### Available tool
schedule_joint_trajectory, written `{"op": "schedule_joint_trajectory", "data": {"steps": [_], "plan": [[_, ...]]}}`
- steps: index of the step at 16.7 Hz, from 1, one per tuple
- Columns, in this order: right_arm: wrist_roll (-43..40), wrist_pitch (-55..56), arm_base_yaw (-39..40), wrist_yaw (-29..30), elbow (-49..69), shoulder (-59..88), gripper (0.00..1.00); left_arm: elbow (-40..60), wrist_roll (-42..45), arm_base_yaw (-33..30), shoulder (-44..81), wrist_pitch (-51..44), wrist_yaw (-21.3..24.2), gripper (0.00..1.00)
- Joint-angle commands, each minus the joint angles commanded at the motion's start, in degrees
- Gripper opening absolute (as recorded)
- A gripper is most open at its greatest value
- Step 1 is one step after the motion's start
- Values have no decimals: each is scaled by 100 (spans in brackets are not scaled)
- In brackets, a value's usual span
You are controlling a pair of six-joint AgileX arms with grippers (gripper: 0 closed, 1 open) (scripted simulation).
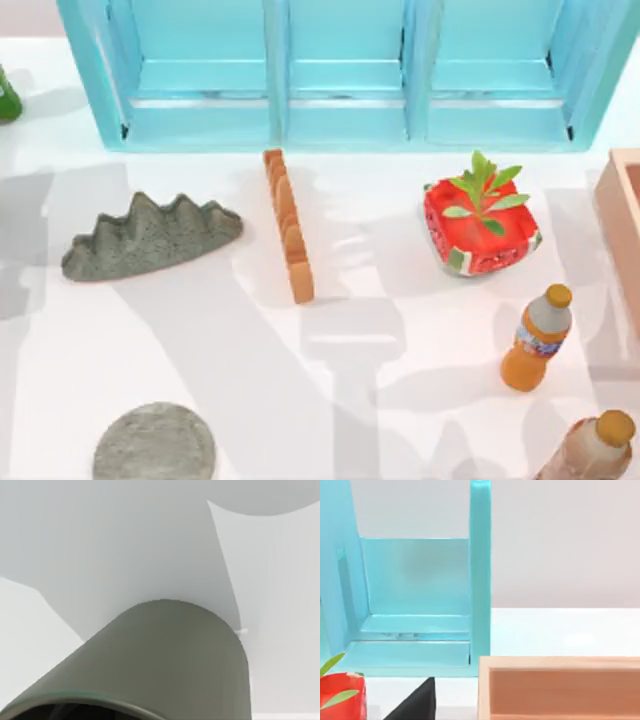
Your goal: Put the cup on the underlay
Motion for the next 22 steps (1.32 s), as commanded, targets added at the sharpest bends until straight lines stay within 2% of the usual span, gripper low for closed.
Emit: {"op": "schedule_joint_trajectory", "data": {"steps": [1,14,22], "plan": [[0,0,0,0,0,0,100,0,0,0,0,0,0,100],[0,0,0,0,0,0,100,0,0,0,0,0,0,2],[0,0,0,0,0,0,100,0,0,0,0,0,0,0]]}}
